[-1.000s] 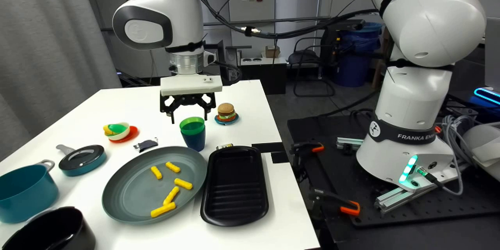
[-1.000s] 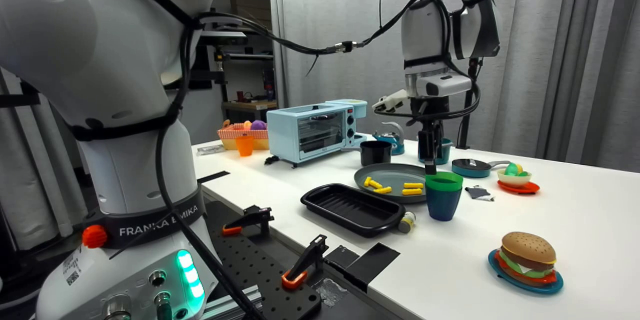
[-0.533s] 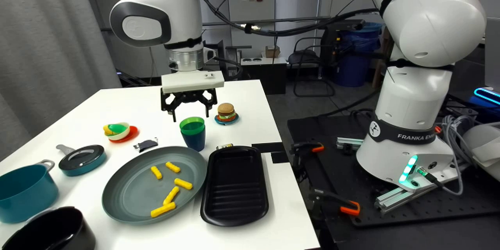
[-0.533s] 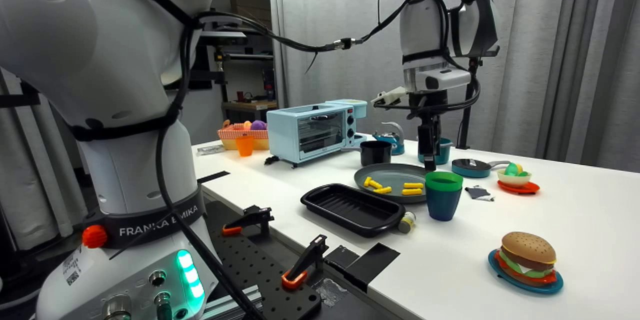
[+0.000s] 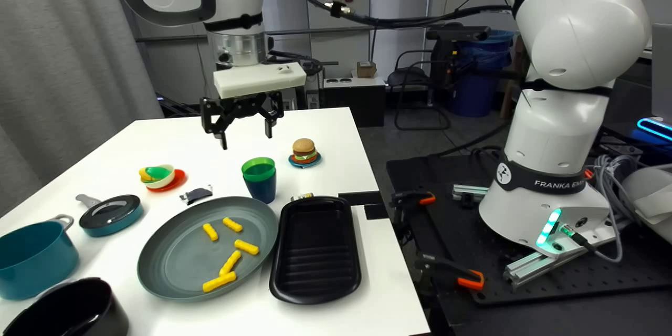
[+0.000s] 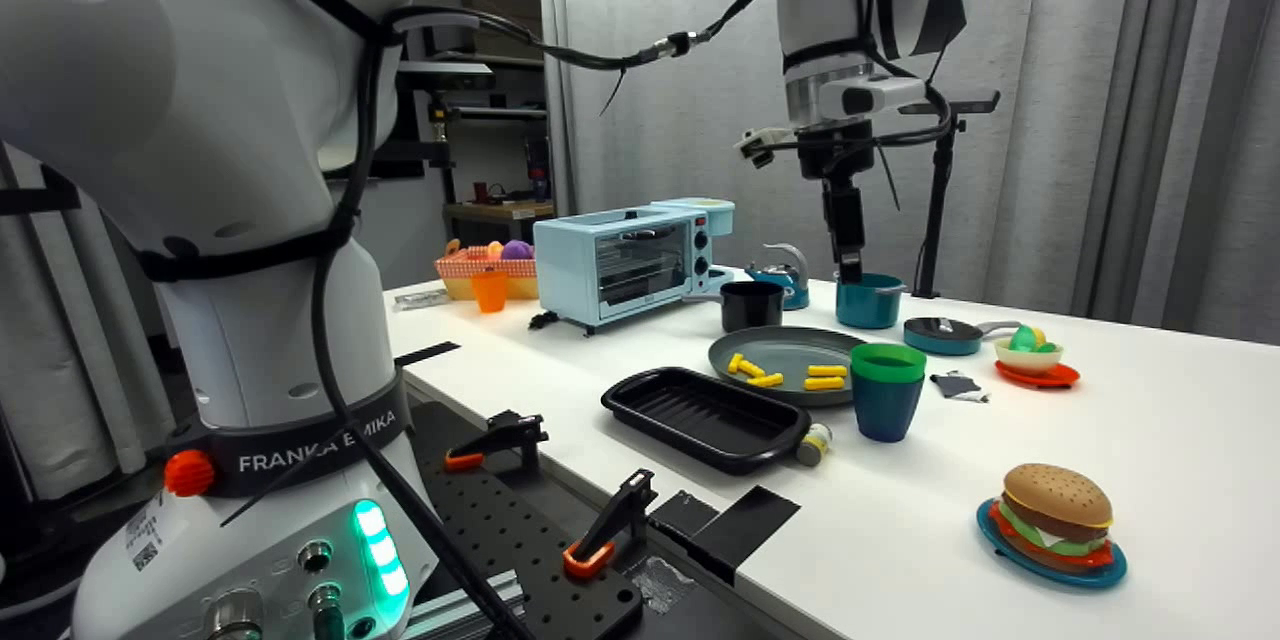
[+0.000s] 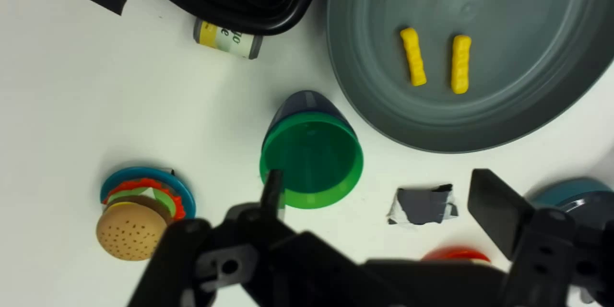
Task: Pour the contents of the green cup onto the plate, then put it in the blue cup
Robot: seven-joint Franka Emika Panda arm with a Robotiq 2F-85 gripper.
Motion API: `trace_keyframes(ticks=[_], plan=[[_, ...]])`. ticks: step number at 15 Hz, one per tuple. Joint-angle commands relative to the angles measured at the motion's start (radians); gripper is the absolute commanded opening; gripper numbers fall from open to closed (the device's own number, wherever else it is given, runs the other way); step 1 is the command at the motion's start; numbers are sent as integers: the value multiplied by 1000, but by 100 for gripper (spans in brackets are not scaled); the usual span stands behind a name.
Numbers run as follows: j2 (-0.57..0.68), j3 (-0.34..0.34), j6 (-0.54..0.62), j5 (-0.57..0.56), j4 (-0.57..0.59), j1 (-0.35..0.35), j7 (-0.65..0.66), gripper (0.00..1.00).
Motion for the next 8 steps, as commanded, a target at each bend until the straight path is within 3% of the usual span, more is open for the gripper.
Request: trace_keyframes(ticks=[1, 4, 8], plan=[[-22, 192, 43, 19, -24, -147, -186, 95], [12, 373, 75, 19, -25, -277, -326, 94], [30, 553, 117, 19, -66, -419, -518, 92]])
